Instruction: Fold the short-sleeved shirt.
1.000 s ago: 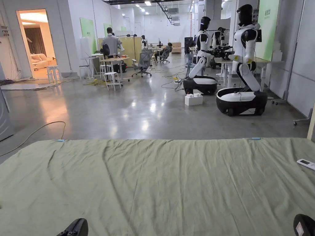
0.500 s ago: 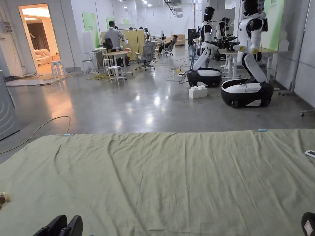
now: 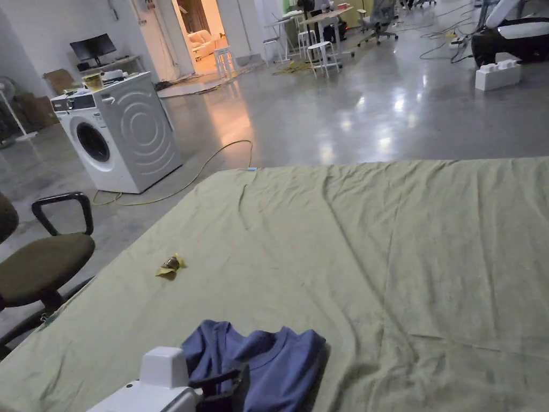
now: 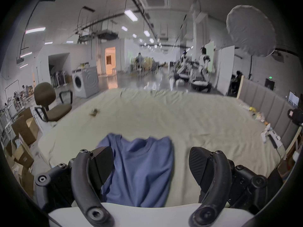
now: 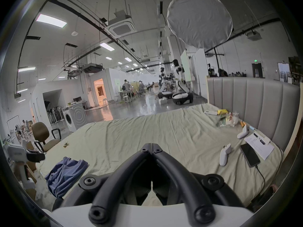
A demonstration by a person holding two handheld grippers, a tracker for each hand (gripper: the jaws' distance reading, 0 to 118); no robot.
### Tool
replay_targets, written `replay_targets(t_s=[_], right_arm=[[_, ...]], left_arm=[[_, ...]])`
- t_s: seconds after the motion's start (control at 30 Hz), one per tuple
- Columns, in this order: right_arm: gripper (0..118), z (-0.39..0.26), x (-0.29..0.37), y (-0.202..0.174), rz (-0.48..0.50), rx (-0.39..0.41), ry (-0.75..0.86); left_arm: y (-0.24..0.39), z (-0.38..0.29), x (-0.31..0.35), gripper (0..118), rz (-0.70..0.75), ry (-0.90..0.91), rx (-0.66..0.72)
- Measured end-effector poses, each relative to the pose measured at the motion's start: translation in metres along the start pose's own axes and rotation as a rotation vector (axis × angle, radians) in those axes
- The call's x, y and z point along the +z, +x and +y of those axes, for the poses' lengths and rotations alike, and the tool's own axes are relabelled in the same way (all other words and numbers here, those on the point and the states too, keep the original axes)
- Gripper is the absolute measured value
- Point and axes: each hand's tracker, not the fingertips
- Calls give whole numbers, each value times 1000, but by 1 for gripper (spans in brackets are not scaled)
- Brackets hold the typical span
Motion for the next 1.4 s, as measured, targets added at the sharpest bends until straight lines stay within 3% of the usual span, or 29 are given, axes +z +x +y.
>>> replay_targets(t_s=[0.13, 0.3, 0.47, 0.5, 0.53, 0.6, 0.73, 0.93, 1.03, 1.13, 1.27, 1.4], right_arm=[[0, -6, -6, -2, -22, 33, -49], [0, -11, -16, -2, -36, 51, -100], [0, -18, -24, -4, -39, 65, -143], [0, -19, -25, -4, -34, 71, -150], [0, -20, -25, -5, -32, 78, -154], [0, -22, -25, -5, -26, 84, -158], [0, -23, -20, -1, -14, 77, -170], [0, -27, -8, 15, -23, 54, -157], [0, -27, 6, 21, -20, 8, -117], [0, -22, 25, 25, -40, 26, -67], [0, -22, 40, 40, -86, -5, -53], [0, -26, 54, 57, -134, -47, -47]], left_arm=[[-19, -27, -78, 95, -29, -150, 59], [-47, -42, -146, 90, 60, -292, 165], [-48, -56, -175, 82, 83, -367, 126], [-44, -53, -174, 77, 94, -362, 106], [-41, -50, -173, 62, 110, -373, 91], [-37, -44, -172, 5, 96, -359, 87], [-37, -38, -172, 5, 136, -397, 68], [-30, 28, -128, 5, 11, -72, 398], [11, 88, -119, 5, -51, -63, 230], [61, 131, -110, 5, -108, -31, 67], [141, 163, -105, 5, -302, 39, 39], [250, 150, -107, 5, -525, -4, -46]])
